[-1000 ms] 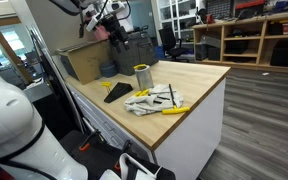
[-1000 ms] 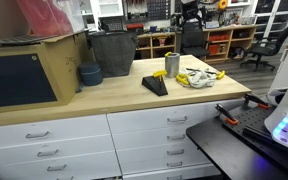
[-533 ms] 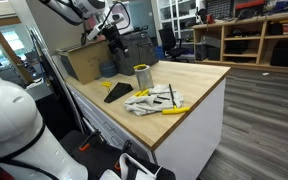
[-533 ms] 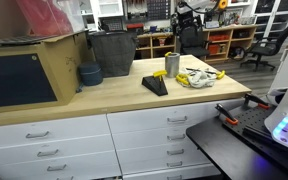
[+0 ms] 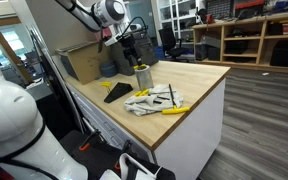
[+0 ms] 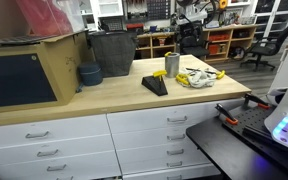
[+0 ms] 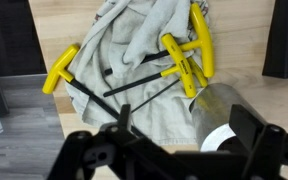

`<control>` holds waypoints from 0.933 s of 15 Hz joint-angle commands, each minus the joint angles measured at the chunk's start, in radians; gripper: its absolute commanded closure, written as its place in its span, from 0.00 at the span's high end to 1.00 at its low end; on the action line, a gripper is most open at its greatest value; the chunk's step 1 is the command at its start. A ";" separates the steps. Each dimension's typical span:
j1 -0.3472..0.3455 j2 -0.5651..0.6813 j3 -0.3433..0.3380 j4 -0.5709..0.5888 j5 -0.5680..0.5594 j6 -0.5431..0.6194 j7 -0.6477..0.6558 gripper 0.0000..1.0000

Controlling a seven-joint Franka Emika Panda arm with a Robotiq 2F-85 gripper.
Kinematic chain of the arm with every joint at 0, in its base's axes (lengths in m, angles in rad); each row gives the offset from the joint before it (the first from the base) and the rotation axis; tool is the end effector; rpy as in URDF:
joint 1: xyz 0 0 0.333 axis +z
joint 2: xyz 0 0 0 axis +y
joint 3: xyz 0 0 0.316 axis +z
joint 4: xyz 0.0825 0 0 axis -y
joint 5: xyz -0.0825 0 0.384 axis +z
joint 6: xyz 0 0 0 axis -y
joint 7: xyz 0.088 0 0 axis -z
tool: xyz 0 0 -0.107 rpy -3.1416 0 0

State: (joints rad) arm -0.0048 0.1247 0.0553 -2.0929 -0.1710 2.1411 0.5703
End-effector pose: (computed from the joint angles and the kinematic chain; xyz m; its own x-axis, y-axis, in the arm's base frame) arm 0.5569 0.0205 0.3578 0.9123 -0.4095 0.0007 -0.4048 -0.9015 0.1528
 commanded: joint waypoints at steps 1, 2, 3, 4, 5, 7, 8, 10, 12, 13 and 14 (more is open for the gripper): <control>0.002 0.047 -0.041 0.080 0.136 -0.012 -0.003 1.00; 0.003 0.060 -0.048 0.102 0.171 -0.022 0.003 1.00; 0.006 0.068 -0.054 0.120 0.195 -0.028 0.011 1.00; 0.011 0.081 -0.058 0.144 0.213 -0.035 0.029 1.00; 0.015 0.090 -0.062 0.165 0.226 -0.039 0.052 1.00; 0.025 0.122 -0.066 0.214 0.229 -0.044 0.106 1.00; 0.029 0.139 -0.066 0.238 0.227 -0.048 0.128 1.00; 0.044 0.181 -0.066 0.291 0.215 -0.058 0.181 1.00; 0.060 0.218 -0.066 0.340 0.215 -0.068 0.226 1.00; 0.066 0.239 -0.065 0.361 0.218 -0.068 0.242 1.00; 0.075 0.260 -0.068 0.389 0.211 -0.074 0.266 1.00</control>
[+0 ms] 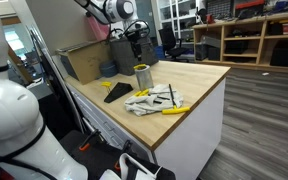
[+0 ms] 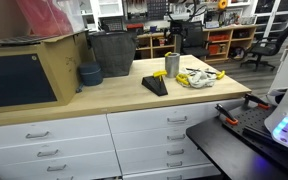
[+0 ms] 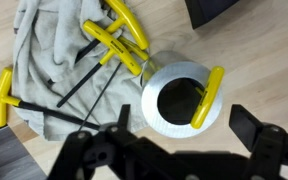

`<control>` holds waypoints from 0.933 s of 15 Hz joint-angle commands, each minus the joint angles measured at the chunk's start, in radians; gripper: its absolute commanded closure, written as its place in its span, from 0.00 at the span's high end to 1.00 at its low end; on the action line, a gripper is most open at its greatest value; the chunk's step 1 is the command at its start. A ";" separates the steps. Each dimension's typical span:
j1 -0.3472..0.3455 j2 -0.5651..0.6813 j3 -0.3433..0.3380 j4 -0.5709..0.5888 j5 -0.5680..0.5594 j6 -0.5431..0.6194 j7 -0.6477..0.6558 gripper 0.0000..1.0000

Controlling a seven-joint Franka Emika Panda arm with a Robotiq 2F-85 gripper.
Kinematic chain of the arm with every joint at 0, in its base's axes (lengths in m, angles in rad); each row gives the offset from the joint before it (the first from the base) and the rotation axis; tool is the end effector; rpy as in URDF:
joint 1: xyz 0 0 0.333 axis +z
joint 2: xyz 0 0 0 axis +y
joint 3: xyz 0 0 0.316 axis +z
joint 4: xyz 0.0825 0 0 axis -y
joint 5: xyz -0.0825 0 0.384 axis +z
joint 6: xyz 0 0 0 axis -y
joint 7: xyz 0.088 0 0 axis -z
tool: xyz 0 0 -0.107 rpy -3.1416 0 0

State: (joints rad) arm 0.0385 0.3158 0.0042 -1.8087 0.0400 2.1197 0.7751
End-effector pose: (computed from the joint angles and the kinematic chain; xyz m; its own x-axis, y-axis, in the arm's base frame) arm 0.6334 0.0287 0.3686 0.7292 -0.6837 -0.0284 -0.6843 -0.7289 -0.0216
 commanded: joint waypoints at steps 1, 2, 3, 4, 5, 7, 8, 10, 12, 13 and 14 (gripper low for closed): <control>0.039 0.091 -0.018 0.129 -0.003 -0.054 0.075 1.00; 0.042 0.106 -0.019 0.148 -0.002 -0.059 0.083 1.00; 0.046 0.121 -0.020 0.168 -0.002 -0.064 0.089 1.00; 0.048 0.137 -0.022 0.185 -0.002 -0.065 0.091 1.00; 0.052 0.150 -0.026 0.203 -0.009 -0.072 0.094 1.00; 0.050 0.176 -0.030 0.230 -0.008 -0.084 0.093 1.00; 0.049 0.187 -0.032 0.241 -0.004 -0.089 0.088 1.00; 0.047 0.203 -0.037 0.252 0.001 -0.095 0.085 1.00; 0.044 0.218 -0.038 0.258 0.010 -0.103 0.075 1.00; 0.044 0.224 -0.038 0.259 0.012 -0.105 0.075 1.00; 0.045 0.230 -0.037 0.259 0.015 -0.106 0.075 1.00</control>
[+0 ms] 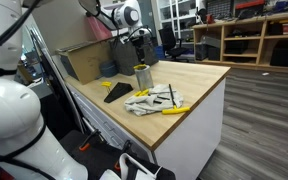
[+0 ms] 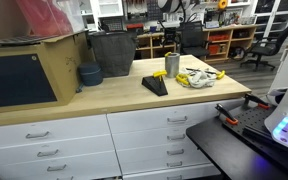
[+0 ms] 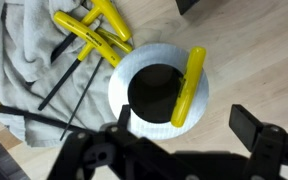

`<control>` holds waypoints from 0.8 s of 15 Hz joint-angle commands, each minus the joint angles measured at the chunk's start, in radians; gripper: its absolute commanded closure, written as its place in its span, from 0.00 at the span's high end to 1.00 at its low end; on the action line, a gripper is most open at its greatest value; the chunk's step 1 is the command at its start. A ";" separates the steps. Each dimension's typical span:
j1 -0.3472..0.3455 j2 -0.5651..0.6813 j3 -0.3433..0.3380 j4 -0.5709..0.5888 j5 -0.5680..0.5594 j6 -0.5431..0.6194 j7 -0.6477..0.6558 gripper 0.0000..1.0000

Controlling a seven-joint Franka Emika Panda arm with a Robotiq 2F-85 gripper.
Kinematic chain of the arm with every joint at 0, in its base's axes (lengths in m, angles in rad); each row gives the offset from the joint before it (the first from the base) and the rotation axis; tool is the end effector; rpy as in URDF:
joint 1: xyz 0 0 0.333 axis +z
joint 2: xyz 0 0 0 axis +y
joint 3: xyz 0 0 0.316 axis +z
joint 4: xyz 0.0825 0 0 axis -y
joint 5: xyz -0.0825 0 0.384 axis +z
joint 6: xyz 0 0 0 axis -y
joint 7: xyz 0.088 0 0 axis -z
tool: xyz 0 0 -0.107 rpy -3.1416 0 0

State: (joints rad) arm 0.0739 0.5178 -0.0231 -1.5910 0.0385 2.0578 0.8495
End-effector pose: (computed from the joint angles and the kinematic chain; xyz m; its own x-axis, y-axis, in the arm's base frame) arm 0.6815 0.0387 0.3296 0.6847 -0.7271 -0.0499 -0.7270 -0.6862 0.0240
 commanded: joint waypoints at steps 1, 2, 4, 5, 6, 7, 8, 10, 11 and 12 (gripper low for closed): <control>0.009 0.034 -0.008 0.041 0.021 -0.047 -0.001 1.00; 0.009 0.038 -0.005 0.039 0.028 -0.048 0.000 1.00; 0.011 0.040 -0.004 0.031 0.042 -0.049 0.014 1.00; 0.015 0.033 -0.007 0.020 0.049 -0.045 0.033 1.00; 0.018 0.028 -0.010 0.013 0.055 -0.041 0.052 1.00; 0.019 0.020 -0.012 0.006 0.060 -0.036 0.071 1.00; 0.019 0.017 -0.013 0.002 0.062 -0.030 0.089 1.00; 0.019 0.007 -0.016 -0.007 0.065 -0.028 0.124 1.00; 0.017 0.003 -0.016 -0.012 0.066 -0.024 0.137 1.00; 0.016 -0.001 -0.017 -0.017 0.066 -0.019 0.151 1.00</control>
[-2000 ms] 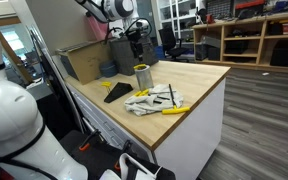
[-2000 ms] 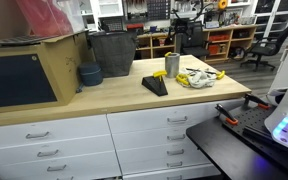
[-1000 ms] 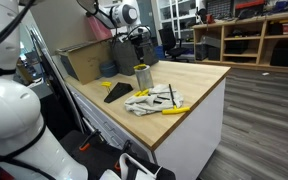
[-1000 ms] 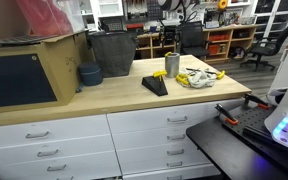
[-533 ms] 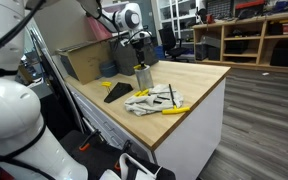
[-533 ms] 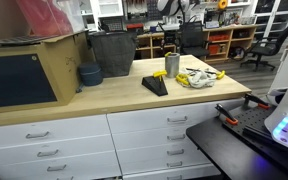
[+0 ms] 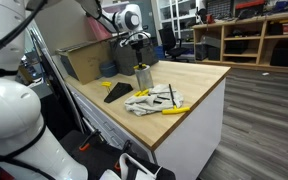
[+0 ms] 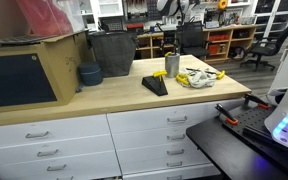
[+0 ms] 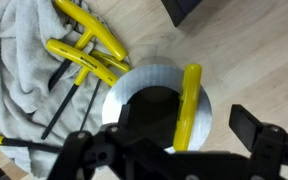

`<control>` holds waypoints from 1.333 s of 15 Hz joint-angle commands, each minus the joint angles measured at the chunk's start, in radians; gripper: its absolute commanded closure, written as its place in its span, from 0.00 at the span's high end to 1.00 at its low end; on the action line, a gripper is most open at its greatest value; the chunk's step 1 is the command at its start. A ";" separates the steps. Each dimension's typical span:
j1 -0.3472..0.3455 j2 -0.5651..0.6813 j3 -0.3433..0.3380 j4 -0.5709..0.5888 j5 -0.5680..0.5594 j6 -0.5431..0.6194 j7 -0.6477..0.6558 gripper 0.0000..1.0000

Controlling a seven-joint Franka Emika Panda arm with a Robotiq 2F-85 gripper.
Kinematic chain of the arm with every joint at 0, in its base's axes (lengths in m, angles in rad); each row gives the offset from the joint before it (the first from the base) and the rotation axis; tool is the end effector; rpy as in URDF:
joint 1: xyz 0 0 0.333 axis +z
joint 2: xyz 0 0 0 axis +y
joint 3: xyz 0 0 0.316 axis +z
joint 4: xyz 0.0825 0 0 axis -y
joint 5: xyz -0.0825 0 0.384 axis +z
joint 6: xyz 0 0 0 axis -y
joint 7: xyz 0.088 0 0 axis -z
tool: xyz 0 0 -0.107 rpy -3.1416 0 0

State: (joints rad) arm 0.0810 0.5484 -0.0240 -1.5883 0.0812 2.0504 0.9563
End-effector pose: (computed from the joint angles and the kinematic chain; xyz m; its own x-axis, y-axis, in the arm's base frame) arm 0.6806 0.0454 0.3094 0.5881 -0.8031 -0.0958 -0.8040 -0.5933 0.0387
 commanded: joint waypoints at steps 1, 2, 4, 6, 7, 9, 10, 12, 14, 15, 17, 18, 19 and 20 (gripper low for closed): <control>0.008 -0.034 -0.016 -0.023 0.024 -0.011 0.055 1.00; 0.007 -0.036 -0.017 -0.024 0.023 -0.011 0.064 1.00; 0.005 -0.036 -0.017 -0.026 0.022 -0.011 0.076 0.72; 0.005 -0.034 -0.017 -0.027 0.020 -0.010 0.080 0.56; 0.006 -0.033 -0.016 -0.028 0.019 -0.010 0.083 0.49; 0.008 -0.035 -0.013 -0.028 0.019 -0.010 0.084 0.34; 0.011 -0.036 -0.012 -0.029 0.018 -0.010 0.083 0.71; 0.018 -0.036 -0.011 -0.030 0.011 -0.010 0.080 0.24; 0.021 -0.036 -0.011 -0.030 0.011 -0.012 0.080 0.26; 0.021 -0.038 -0.011 -0.029 0.011 -0.014 0.080 0.20; 0.023 -0.041 -0.012 -0.033 0.010 -0.013 0.078 0.04; 0.023 -0.043 -0.013 -0.035 0.009 -0.011 0.077 0.00; 0.022 -0.046 -0.014 -0.037 0.008 -0.010 0.077 0.01; 0.021 -0.046 -0.014 -0.039 0.008 -0.009 0.075 0.04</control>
State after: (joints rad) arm 0.0968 0.5361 -0.0313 -1.5932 0.0836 2.0507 1.0257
